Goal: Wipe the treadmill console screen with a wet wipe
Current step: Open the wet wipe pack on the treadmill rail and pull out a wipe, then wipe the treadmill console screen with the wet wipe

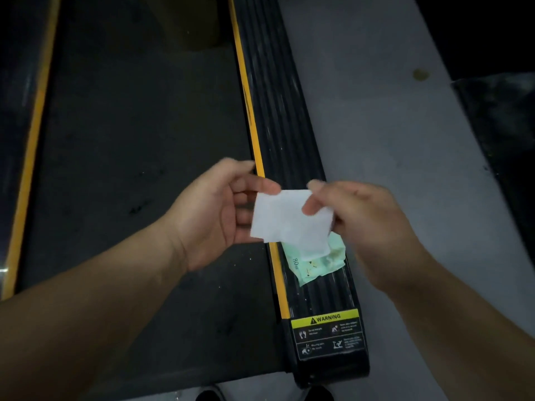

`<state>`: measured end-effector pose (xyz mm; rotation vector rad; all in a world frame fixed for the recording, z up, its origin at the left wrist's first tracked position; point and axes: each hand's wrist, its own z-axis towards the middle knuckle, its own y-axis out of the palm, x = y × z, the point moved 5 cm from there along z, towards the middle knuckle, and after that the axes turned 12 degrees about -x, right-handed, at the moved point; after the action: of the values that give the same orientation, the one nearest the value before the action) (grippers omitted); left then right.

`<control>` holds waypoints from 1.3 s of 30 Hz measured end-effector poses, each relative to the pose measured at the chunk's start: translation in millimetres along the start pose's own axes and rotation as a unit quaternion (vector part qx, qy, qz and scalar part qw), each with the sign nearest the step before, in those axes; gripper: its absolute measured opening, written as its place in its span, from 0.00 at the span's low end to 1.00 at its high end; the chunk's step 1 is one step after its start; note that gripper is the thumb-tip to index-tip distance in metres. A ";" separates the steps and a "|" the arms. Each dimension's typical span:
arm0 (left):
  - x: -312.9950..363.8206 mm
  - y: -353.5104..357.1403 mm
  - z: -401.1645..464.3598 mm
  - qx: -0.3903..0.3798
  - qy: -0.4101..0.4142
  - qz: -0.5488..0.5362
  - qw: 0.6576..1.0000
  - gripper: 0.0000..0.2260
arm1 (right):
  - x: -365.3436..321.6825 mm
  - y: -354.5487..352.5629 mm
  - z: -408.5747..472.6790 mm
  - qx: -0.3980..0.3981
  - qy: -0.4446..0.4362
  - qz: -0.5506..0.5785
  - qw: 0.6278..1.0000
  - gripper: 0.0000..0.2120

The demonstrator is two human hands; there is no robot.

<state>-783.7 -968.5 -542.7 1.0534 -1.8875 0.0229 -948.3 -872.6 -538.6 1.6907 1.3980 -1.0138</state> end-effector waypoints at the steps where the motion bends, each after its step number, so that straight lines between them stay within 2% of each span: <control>1: 3.8 -0.6 -3.8 0.012 0.021 0.037 0.999 0.11 | -3.1 3.9 -0.9 0.013 -0.015 -0.007 1.000 0.08; 2: 8.1 0.0 -8.3 0.026 0.042 0.058 0.997 0.07 | -4.4 8.1 -1.8 0.027 -0.020 0.018 0.999 0.04; 4: 16.8 -0.1 -17.7 0.056 0.070 0.071 0.993 0.13 | -4.0 19.6 -2.4 0.040 0.006 0.142 0.989 0.16; 6: 30.0 -1.9 -31.8 0.072 0.093 0.073 0.990 0.17 | -5.9 40.8 -1.4 0.014 0.062 0.337 0.939 0.26; 8: 47.2 -7.7 -52.3 0.083 0.107 0.083 0.987 0.19 | -22.1 66.4 -5.7 -0.031 0.108 0.437 0.893 0.24; 10: 69.5 -16.3 -77.5 0.091 0.114 0.113 0.983 0.21 | -49.0 85.6 -10.8 -0.059 0.118 0.426 0.895 0.19; 12: 95.6 -29.5 -107.3 0.102 0.119 0.149 0.976 0.23 | -88.8 106.3 -16.1 -0.086 0.093 0.369 0.921 0.15; 13: 110.1 -36.2 -123.2 0.109 0.123 0.161 0.973 0.25 | -110.8 116.4 -18.5 -0.089 0.071 0.308 0.945 0.12; 15: 145.5 -50.4 -159.6 0.125 0.137 0.213 0.959 0.28 | -164.1 138.1 -24.5 -0.056 0.001 0.117 0.992 0.07; 16: 167.4 -58.0 -181.1 0.137 0.147 0.266 0.943 0.32 | -196.8 149.7 -27.5 -0.026 -0.052 0.010 0.998 0.06; 17: 192.1 -65.7 -204.7 0.151 0.156 0.334 0.917 0.36 | -232.3 162.4 -31.7 0.006 -0.110 -0.093 0.990 0.07; 18: 219.2 -72.2 -231.3 0.167 0.161 0.408 0.883 0.40 | -268.4 176.1 -36.6 0.036 -0.168 -0.192 0.966 0.07; 19: 248.3 -78.5 -259.5 0.187 0.159 0.479 0.843 0.44 | -305.6 190.0 -42.7 0.069 -0.226 -0.289 0.928 0.07; 21: 308.2 -87.1 -317.1 0.227 0.150 0.590 0.761 0.49 | -379.5 218.3 -57.6 0.127 -0.327 -0.428 0.833 0.04; 23: 367.2 -90.6 -370.6 0.264 0.150 0.655 0.692 0.52 | -446.6 244.8 -71.6 0.165 -0.404 -0.489 0.756 0.05; 26: 444.2 -90.8 -440.5 0.314 0.165 0.704 0.615 0.55 | -538.3 278.6 -91.1 0.196 -0.468 -0.510 0.694 0.04; 31: 537.6 -88.2 -511.8 0.355 0.175 0.744 0.539 0.55 | -655.7 318.8 -112.4 0.208 -0.546 -0.531 0.613 0.04; 35: 597.8 -90.3 -526.9 0.366 0.191 0.760 0.502 0.56 | -719.5 339.0 -104.9 0.214 -0.591 -0.529 0.570 0.02; 39: 677.9 -99.1 -521.2 0.384 0.204 0.766 0.473 0.58 | -787.2 343.4 -71.9 0.224 -0.606 -0.530 0.549 0.03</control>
<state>-470.5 -1255.6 205.9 -0.5792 -1.6554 2.0847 -684.9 -1203.0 212.5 -0.2443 0.9697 -2.6192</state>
